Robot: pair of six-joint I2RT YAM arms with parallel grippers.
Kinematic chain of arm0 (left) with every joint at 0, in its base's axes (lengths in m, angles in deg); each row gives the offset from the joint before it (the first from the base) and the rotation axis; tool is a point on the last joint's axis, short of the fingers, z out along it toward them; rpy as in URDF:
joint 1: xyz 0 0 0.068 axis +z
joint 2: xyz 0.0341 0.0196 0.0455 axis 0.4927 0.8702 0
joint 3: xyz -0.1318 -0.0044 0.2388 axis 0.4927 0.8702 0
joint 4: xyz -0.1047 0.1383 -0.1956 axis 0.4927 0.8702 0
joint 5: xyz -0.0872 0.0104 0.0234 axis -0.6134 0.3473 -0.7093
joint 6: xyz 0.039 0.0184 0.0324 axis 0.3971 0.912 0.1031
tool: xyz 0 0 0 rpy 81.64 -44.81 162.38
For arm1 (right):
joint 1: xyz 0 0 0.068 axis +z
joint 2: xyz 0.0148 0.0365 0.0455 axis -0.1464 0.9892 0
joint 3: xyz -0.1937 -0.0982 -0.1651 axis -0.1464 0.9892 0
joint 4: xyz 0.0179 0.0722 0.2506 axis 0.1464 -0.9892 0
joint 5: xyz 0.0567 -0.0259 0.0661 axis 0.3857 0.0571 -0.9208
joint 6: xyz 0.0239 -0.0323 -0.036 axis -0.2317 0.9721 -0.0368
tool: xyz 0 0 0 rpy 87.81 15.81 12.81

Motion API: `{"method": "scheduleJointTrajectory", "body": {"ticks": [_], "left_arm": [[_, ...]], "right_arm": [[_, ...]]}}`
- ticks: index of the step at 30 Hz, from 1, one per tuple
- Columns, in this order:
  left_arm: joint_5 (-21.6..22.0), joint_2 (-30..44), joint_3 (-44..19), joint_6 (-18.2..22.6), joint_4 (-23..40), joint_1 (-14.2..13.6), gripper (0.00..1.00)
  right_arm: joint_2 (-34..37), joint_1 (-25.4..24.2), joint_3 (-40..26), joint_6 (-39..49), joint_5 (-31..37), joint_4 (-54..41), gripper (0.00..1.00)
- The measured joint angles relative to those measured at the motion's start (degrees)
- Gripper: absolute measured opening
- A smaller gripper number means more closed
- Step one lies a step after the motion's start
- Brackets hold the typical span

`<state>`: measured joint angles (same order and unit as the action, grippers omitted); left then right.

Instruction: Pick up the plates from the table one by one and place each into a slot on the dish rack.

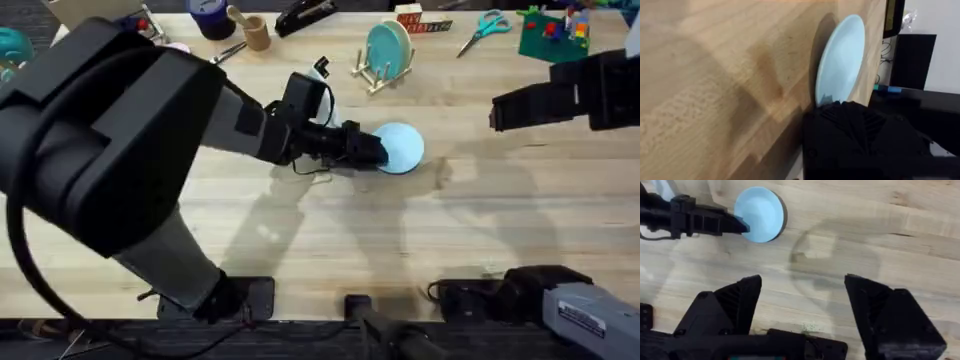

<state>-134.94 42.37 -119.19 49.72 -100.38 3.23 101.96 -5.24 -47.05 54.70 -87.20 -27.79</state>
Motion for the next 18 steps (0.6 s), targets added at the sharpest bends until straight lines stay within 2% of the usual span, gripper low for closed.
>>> {"method": "scheduleJointTrajectory", "body": {"ticks": [8, 18], "left_arm": [[1.5, -0.1, -0.5, -3.2, 1.0, -0.2, 0.041], [2.4, -0.3, -0.5, -4.2, 1.2, -0.5, 0.041]], "right_arm": [[0.0, 0.0, 0.0, 0.0, 0.0, 0.0, 0.995], [0.0, 0.0, 0.0, 0.0, 0.0, 0.0, 0.996]]}}
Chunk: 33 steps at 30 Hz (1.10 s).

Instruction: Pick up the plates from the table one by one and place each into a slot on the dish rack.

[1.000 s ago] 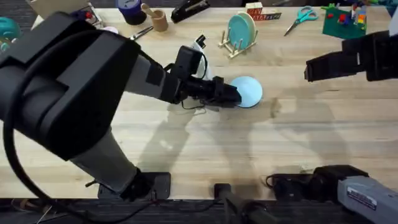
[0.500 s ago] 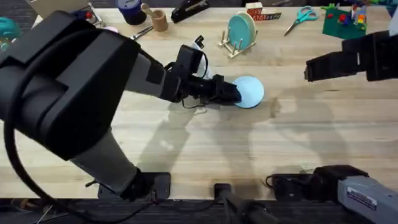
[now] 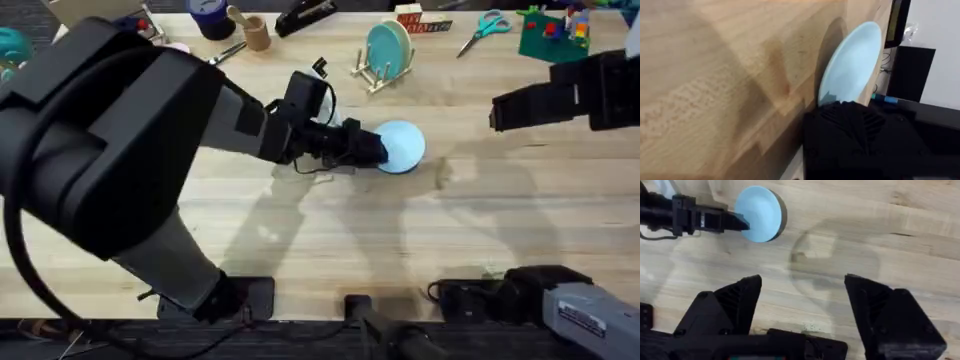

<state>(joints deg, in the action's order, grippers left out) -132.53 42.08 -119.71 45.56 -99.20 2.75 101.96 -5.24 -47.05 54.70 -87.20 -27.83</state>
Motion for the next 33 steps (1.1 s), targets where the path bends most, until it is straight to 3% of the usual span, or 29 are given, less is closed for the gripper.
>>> {"method": "scheduleJointTrajectory", "body": {"ticks": [20, 33], "left_arm": [[0.2, 0.0, 0.0, -0.1, 0.0, -0.1, 0.041], [0.2, 0.0, 0.0, -0.1, 0.0, -0.1, 0.041]], "right_arm": [[1.0, -0.1, 0.5, 0.0, -3.3, 1.6, 0.995], [1.6, -6.4, 9.8, 1.3, -12.2, 8.8, 0.995]]}}
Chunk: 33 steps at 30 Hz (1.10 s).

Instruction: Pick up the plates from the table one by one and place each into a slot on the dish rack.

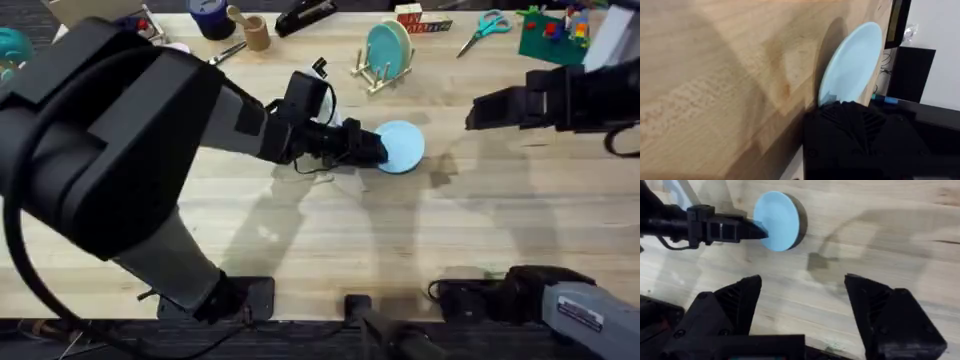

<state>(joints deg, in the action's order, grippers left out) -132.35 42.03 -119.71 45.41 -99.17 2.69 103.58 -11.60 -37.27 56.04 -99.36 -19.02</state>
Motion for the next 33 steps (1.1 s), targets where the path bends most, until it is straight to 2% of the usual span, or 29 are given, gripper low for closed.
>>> {"method": "scheduleJointTrajectory", "body": {"ticks": [6, 18, 22, 33], "left_arm": [[0.0, 0.0, 0.0, 0.0, 0.0, 0.0, 0.041], [0.0, 0.0, 0.0, 0.0, 0.0, 0.0, 0.041], [0.0, 0.0, 0.0, 0.0, 0.0, 0.0, 0.041], [0.0, 0.0, 0.0, 0.0, 0.0, 0.0, 0.041]], "right_arm": [[0.0, -2.2, 4.3, 0.7, -3.7, 1.1, 0.995], [0.3, -2.3, 4.5, 1.8, -5.1, 3.4, 0.996], [2.6, -2.3, 5.1, 2.3, -6.2, 4.4, 0.996], [12.6, -2.3, 5.2, 5.6, -14.8, 7.6, 0.995]]}}
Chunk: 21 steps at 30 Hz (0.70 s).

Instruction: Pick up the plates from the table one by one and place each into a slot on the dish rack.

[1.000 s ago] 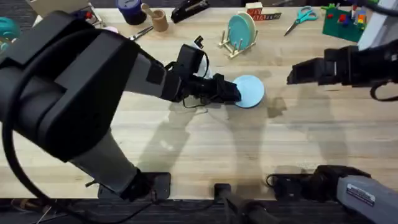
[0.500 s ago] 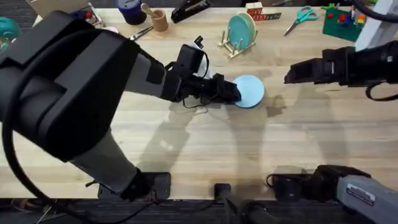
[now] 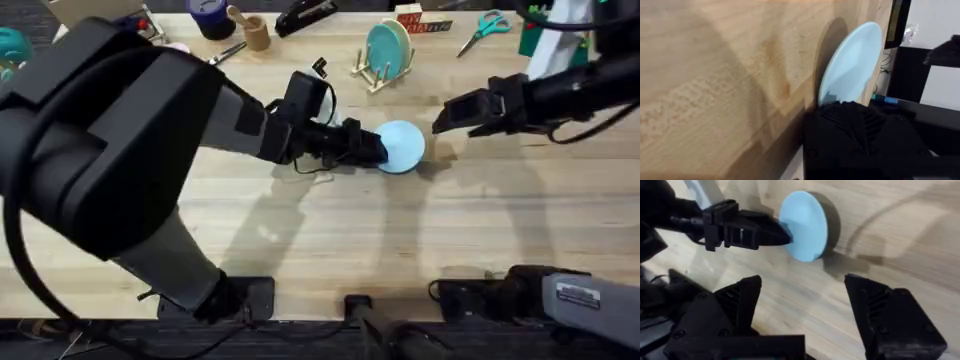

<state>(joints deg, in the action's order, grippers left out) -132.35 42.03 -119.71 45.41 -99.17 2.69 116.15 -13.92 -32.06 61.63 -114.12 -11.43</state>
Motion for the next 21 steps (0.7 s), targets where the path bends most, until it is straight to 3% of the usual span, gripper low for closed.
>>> {"method": "scheduleJointTrajectory", "body": {"ticks": [14, 21], "left_arm": [[0.0, 0.0, 0.0, 0.0, 0.0, 0.0, 0.041], [0.0, 0.0, 0.0, 0.0, 0.0, 0.0, 0.041]], "right_arm": [[12.0, -2.7, 0.5, 5.3, -9.2, 3.3, 0.994], [18.0, -3.5, 0.7, 7.8, -10.7, 5.5, 0.993]]}}
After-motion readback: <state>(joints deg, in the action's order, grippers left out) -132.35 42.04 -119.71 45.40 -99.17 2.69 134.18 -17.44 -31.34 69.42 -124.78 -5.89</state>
